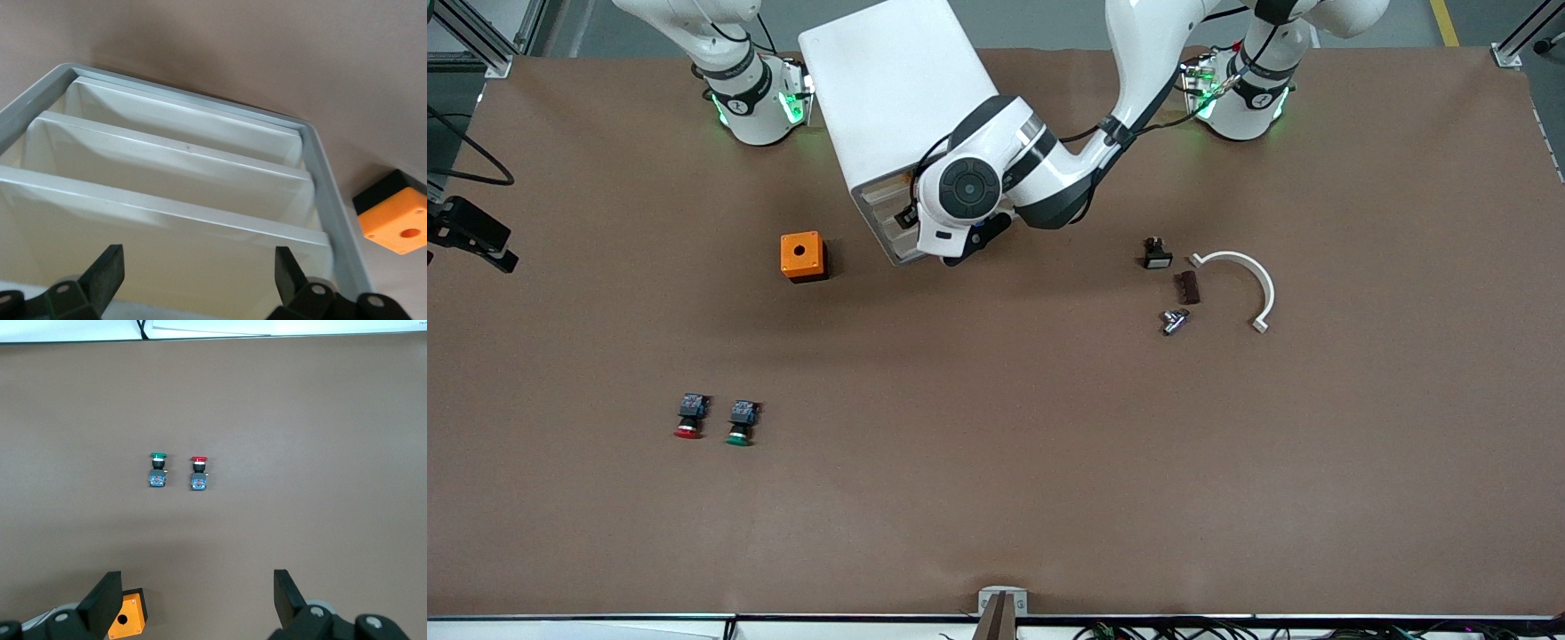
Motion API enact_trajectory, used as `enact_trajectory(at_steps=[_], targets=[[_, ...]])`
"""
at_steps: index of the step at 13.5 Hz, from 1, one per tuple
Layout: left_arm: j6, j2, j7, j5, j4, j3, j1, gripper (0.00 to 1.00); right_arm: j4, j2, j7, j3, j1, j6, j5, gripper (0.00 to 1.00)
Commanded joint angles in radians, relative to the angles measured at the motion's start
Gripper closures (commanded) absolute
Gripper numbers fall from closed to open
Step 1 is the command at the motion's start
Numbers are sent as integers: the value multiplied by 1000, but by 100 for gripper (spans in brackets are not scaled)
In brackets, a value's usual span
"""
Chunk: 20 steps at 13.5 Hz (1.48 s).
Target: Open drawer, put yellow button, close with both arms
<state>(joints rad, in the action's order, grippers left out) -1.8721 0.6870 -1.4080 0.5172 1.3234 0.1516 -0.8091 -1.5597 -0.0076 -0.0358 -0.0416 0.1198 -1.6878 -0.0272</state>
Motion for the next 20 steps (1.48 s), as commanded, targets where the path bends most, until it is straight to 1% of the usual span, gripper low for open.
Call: enact_trajectory(at_steps=[1,3,5,6,7,8,9,11,13,14,16,17,20], targets=[[-2,-30,-8,-8,-4,3,39,1,4,-5,-1,-14,20,2,6,0],[2,-56,-6,-95,-6,3,85,1,4,-5,-1,-14,20,2,6,0],[13,-90,15,-223,-7,3,114,1,6,-5,-1,-14,20,2,7,0],[27,-116,61,-306,-15,3,131,1,6,-5,-1,-14,20,2,6,0],[49,-132,107,-350,-21,3,155,1,4,-5,-1,-14,20,2,6,0],[62,-145,145,-359,-21,5,184,1,4,-5,-1,-14,20,2,7,0],[88,-191,206,-365,-19,5,220,1,4,-5,-1,-14,20,2,7,0],[239,-247,402,-373,-18,0,264,1,4,-5,-1,-14,20,2,7,0],[387,-305,550,-433,-10,5,323,1,4,-5,-1,-14,20,2,6,0],[433,-323,617,-440,-10,3,353,1,4,-5,-1,-14,20,2,7,0],[470,-377,742,-444,6,3,428,1,4,-5,-1,-15,20,2,7,0],[475,-412,806,-444,31,5,470,1,4,-5,-1,-14,20,4,7,0],[473,-553,980,-444,153,6,602,1,4,-5,-1,-14,20,4,7,0]])
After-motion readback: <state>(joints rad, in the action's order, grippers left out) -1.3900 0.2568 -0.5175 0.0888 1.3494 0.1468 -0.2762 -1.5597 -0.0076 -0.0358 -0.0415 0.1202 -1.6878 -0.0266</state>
